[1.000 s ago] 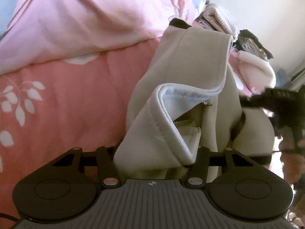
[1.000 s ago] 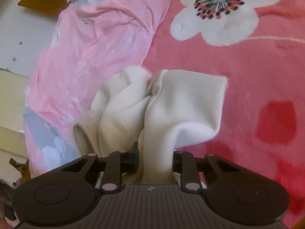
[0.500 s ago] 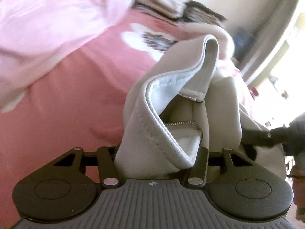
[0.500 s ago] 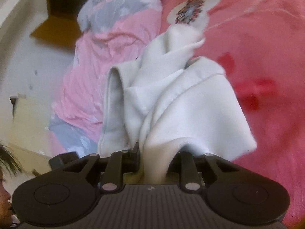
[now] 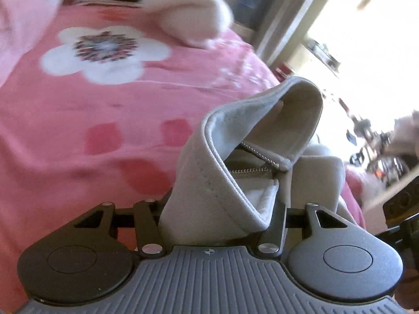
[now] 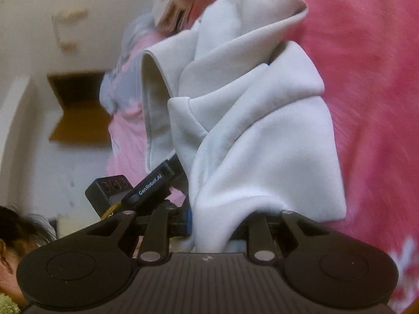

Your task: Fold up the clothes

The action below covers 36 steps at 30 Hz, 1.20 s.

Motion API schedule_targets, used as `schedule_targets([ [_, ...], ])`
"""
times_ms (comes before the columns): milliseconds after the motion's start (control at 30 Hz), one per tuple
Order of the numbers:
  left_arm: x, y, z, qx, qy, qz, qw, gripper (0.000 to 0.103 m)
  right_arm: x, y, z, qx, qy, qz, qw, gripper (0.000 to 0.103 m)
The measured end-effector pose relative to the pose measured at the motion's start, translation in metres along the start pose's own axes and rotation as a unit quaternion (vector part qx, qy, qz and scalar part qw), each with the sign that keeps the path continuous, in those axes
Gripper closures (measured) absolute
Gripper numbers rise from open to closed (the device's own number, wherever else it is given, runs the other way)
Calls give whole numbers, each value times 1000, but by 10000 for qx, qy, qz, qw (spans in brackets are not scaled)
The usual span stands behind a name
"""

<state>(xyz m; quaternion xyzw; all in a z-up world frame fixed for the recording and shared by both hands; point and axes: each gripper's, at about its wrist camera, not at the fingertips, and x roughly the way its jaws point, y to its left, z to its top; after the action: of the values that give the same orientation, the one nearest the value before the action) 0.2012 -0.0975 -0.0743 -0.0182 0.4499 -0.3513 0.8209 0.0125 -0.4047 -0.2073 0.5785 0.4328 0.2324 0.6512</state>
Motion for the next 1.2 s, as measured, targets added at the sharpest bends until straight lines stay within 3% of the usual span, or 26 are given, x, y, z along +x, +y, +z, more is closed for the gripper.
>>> schedule_targets([
  [67, 11, -7, 3, 250, 80, 7, 9997, 53, -5, -11, -6, 249, -173, 75, 9995, 80],
  [200, 22, -3, 3, 77, 197, 14, 9998, 48, -3, -30, -13, 630, -474, 318, 9964, 77],
  [233, 20, -2, 2, 17, 189, 71, 9998, 46, -1, -32, -13, 647, -502, 308, 9962, 73],
  [267, 17, -2, 1, -44, 176, 136, 9997, 42, 2, -33, -13, 684, -506, 267, 9960, 60],
  [333, 10, -2, -1, -126, 140, 280, 9994, 35, 3, -35, -12, 745, -524, 275, 9955, 58],
  [367, 4, -2, -1, -162, 96, 322, 9993, 32, 1, -35, -11, 752, -517, 257, 9955, 50],
  [400, -2, -3, -2, -201, 48, 359, 9991, 32, -1, -33, -11, 724, -513, 198, 9959, 40],
  [467, -20, -3, -5, -350, -93, 354, 9987, 32, -8, -29, -14, 648, -570, 33, 9963, 31],
  [533, -38, -3, -7, -521, -254, 391, 9976, 30, -15, -25, -20, 590, -634, -85, 9962, 30],
  [700, -97, -10, -23, -659, -848, 594, 9924, 12, -34, -10, -37, 393, -802, -153, 9959, 21],
  [867, -146, -26, -56, -532, -1091, 914, 9884, 7, -40, 4, -59, 301, -915, -202, 9951, 19],
  [1067, -178, -29, -101, -225, -774, 1280, 9885, 7, -41, 23, -80, -110, -750, -658, 9949, 19],
  [1200, -197, -24, -135, -472, -669, 1413, 9866, 7, -46, 33, -91, -695, -622, -1054, 9900, 19],
])
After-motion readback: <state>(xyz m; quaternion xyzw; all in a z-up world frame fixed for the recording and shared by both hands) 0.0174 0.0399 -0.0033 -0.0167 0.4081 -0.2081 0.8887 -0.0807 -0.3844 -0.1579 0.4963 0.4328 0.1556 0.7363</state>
